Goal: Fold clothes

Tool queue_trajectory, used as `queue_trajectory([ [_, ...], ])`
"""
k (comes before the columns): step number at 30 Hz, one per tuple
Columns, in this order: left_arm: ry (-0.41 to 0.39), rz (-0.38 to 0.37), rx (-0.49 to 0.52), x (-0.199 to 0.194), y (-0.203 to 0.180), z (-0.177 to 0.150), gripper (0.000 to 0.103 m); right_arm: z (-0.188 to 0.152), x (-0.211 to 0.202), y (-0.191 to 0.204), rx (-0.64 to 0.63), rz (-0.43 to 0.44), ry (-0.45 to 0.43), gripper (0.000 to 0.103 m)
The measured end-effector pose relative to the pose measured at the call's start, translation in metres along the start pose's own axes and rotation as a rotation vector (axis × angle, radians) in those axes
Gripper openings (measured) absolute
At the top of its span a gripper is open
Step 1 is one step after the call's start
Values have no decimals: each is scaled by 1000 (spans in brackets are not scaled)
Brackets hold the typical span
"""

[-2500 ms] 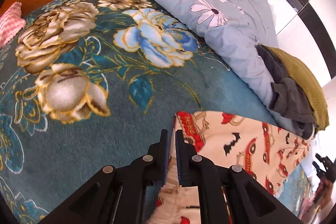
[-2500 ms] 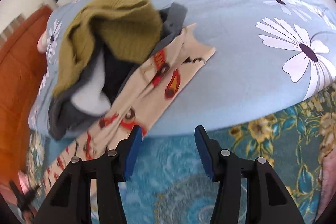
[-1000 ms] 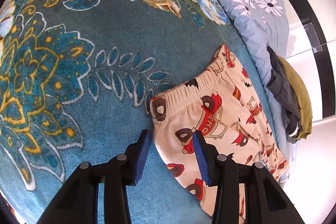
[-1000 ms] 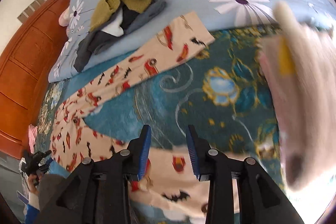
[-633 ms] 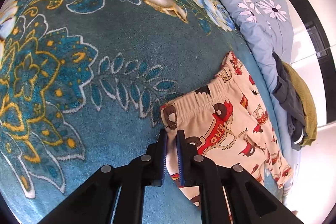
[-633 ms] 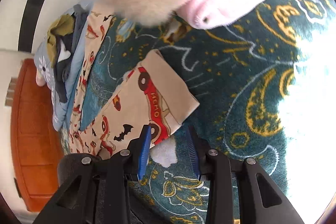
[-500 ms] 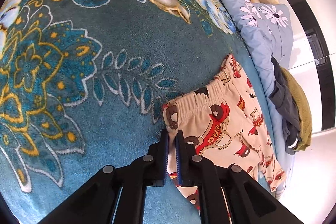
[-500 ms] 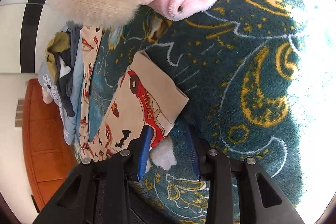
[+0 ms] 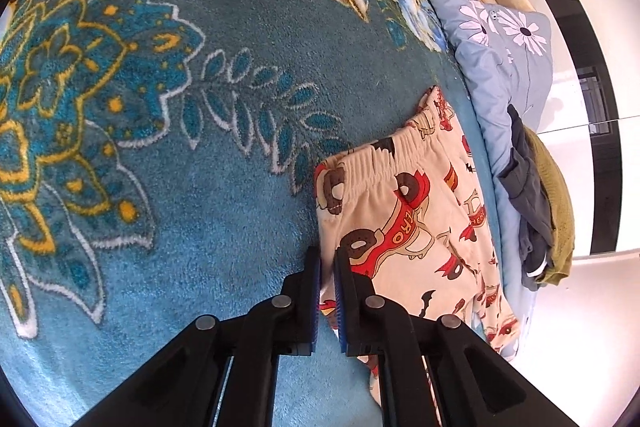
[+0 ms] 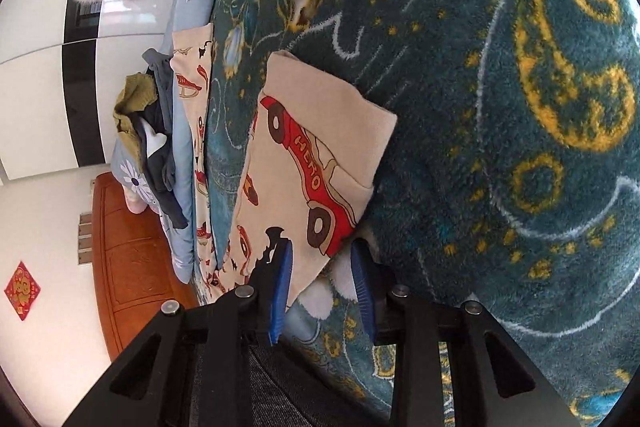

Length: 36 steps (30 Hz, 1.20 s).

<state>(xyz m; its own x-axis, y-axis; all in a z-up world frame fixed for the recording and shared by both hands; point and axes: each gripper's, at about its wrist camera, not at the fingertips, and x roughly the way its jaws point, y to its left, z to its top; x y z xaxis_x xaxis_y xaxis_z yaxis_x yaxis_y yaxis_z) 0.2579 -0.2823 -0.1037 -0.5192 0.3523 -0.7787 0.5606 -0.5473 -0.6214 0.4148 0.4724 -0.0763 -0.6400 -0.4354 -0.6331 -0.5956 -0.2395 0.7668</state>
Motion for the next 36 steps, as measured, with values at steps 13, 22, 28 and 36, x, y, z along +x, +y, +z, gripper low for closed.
queue_trajectory([
  [13,-119,-91,78,-41,-68,20,3,22,-29,91,-186,74,-138,2],
  [22,-152,-142,84,-82,-74,15,3,24,-68,149,-316,199,-204,2],
  [28,-91,-147,-18,-66,-51,14,3,37,-53,170,-366,134,-163,2],
  [36,-53,-190,-52,-48,-89,47,3,94,5,232,-384,7,-155,2],
])
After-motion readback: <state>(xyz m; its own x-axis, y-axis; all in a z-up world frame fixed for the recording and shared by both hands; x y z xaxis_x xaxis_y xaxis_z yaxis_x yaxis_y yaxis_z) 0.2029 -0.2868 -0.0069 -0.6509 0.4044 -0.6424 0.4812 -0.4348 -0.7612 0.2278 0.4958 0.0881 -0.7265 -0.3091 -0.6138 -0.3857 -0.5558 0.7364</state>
